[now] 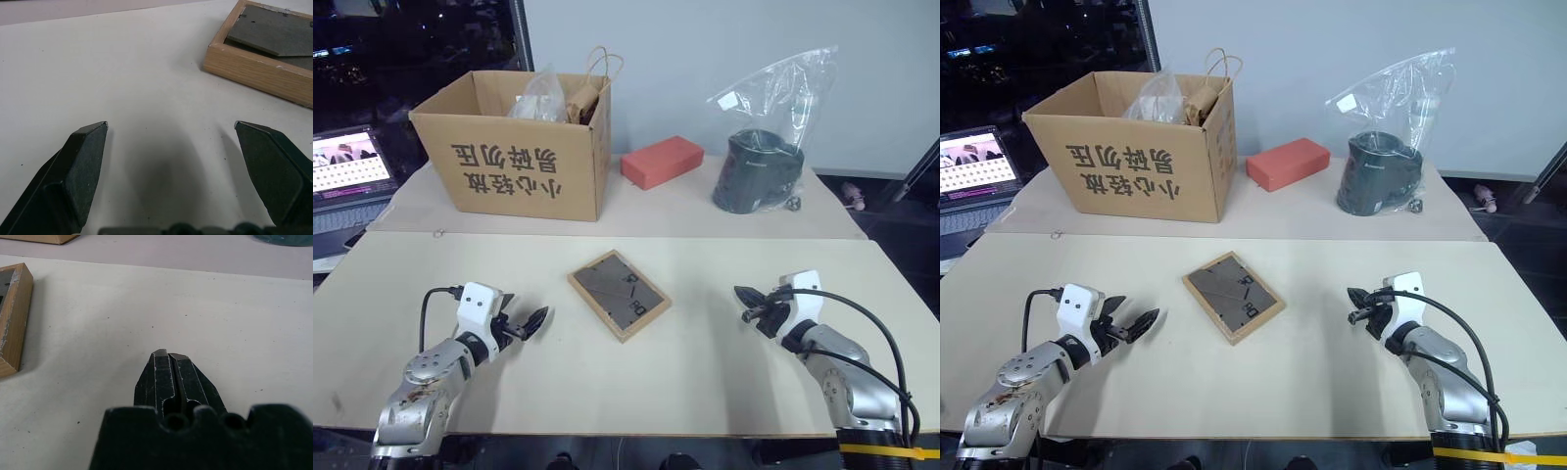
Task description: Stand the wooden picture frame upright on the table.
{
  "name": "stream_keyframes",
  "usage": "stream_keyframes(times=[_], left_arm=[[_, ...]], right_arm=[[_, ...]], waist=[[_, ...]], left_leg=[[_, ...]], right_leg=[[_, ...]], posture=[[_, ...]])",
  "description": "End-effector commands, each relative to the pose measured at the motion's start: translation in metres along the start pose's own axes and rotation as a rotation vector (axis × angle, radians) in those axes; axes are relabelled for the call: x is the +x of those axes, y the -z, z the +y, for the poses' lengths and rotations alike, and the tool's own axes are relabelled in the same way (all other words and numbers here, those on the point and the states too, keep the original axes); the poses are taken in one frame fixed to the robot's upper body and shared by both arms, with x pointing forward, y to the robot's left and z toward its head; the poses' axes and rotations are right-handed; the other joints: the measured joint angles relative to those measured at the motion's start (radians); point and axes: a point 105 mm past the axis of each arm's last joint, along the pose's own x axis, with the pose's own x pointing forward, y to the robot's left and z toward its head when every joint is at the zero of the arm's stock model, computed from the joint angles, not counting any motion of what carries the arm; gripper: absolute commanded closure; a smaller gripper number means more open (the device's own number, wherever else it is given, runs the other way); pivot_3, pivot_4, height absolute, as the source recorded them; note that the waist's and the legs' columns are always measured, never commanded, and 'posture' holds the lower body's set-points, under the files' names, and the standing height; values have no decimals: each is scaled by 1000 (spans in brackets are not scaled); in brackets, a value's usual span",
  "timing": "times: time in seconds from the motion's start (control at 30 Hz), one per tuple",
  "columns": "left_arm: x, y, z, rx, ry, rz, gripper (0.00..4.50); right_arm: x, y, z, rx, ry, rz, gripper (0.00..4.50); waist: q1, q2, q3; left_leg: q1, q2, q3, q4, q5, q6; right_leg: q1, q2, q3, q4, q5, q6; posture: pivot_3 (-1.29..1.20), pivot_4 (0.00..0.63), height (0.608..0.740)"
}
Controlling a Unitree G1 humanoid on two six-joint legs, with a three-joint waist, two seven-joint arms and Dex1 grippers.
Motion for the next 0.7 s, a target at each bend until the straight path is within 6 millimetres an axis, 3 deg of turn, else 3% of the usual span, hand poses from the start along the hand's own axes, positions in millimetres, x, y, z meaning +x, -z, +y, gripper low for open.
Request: stream_keyframes(times=[0.03, 0.07, 0.17, 0.23, 0.4, 0.5, 0.7], left_arm=[[-8, -31, 5, 53, 63, -59, 0], [-12, -40, 5, 94, 131, -40, 0], [-18, -47, 4, 151, 248, 40, 837], [-18, -46, 6, 161, 260, 77, 1723], [-5, -29, -5, 149, 242, 186, 3537], [4, -18, -27, 165, 271, 235, 4451], [13, -15, -50, 177, 310, 259, 4451]], right_arm=[[4, -30, 3, -147, -82, -58, 4448], [9, -44, 10, -243, -166, -60, 4448], [19, -66, 24, -412, -353, -30, 4500], [26, -72, 28, -467, -411, -8, 4500], [48, -62, 37, -564, -496, 69, 4500], [66, -56, 50, -602, -551, 81, 4500], [79, -36, 69, -634, -670, 116, 4500]], waist=[[0, 0, 0], [-3, 0, 1], [-12, 4, 5], [-11, 4, 4], [-1, 3, 4], [0, 3, 4], [-1, 3, 4]], left_leg=[[0, 0, 0, 0, 0, 0], [0, 0, 0, 0, 0, 0], [-2, 0, 1, 1, 2, 0], [1, 0, 1, 0, 2, 0], [-2, 0, 1, -2, 0, 1], [-4, 0, 1, -2, 0, 1], [-2, 0, 0, -1, 0, 1]], right_leg=[[0, 0, 0, 0, 0, 0], [0, 0, 0, 0, 0, 0], [-5, 0, 1, 2, 1, 0], [-2, 0, 1, 1, 1, 0], [-1, 0, 0, -3, 0, 0], [-3, -1, -1, -3, 2, -4], [-2, 0, -1, -1, 3, -5]], posture=[[0, 150, 740], [0, 150, 740], [0, 150, 740], [0, 150, 740], [0, 150, 740], [0, 150, 740], [0, 150, 740]])
